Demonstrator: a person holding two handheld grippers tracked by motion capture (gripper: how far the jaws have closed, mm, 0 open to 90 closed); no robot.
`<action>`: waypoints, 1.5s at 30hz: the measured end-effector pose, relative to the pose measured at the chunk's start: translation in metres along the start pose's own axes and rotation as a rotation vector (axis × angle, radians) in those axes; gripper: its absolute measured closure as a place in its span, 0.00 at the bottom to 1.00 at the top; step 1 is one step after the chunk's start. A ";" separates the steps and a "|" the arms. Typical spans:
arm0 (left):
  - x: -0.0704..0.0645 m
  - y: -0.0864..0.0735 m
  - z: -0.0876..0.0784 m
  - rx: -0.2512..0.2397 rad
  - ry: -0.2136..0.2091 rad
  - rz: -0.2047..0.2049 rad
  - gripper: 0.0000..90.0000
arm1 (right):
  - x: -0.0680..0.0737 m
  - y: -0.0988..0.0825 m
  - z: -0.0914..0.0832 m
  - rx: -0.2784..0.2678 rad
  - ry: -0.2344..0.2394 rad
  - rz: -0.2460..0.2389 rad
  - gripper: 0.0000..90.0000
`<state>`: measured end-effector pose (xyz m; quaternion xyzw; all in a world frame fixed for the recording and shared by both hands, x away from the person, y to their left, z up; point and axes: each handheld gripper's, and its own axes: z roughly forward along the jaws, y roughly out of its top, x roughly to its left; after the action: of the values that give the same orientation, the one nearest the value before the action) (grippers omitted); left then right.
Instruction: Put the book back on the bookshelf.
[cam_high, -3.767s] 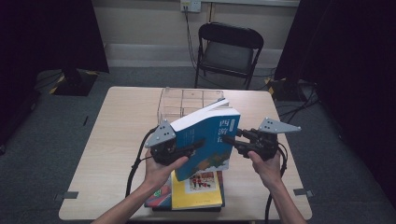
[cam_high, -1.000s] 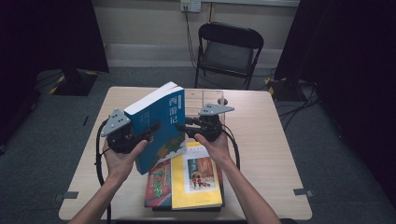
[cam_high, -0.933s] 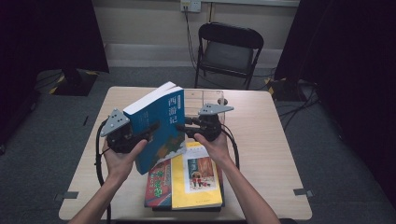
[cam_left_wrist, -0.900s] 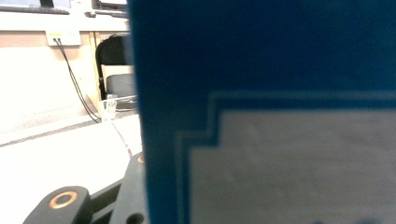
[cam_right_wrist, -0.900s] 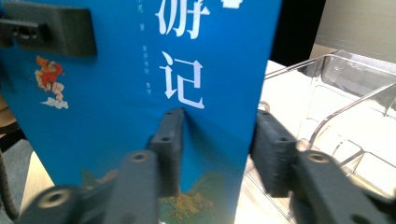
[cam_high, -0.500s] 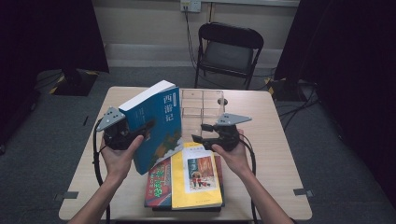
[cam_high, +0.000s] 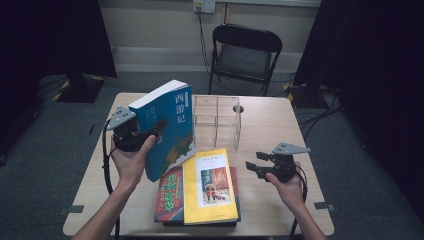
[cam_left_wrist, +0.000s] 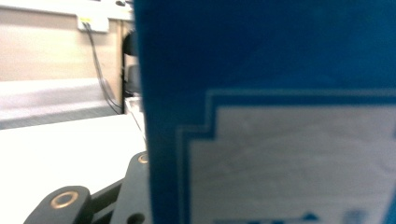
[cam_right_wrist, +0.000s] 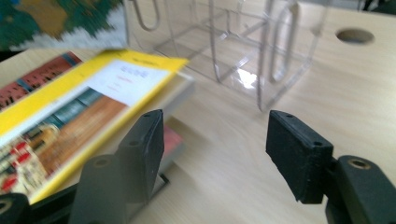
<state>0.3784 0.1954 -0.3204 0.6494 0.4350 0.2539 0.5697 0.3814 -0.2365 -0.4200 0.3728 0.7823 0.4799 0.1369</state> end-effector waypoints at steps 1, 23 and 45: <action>0.000 0.000 0.000 0.000 0.000 0.000 0.68 | 0.000 0.000 0.000 0.000 0.000 0.000 0.42; 0.003 0.004 0.033 0.026 0.110 0.011 0.68 | -0.031 -0.054 0.015 0.223 -0.147 0.012 0.29; -0.008 -0.005 0.070 0.039 0.217 0.021 0.68 | -0.025 -0.072 0.029 0.208 -0.183 -0.048 0.15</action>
<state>0.4307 0.1524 -0.3399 0.6336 0.4922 0.3202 0.5038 0.3824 -0.2539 -0.4997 0.4083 0.8207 0.3570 0.1799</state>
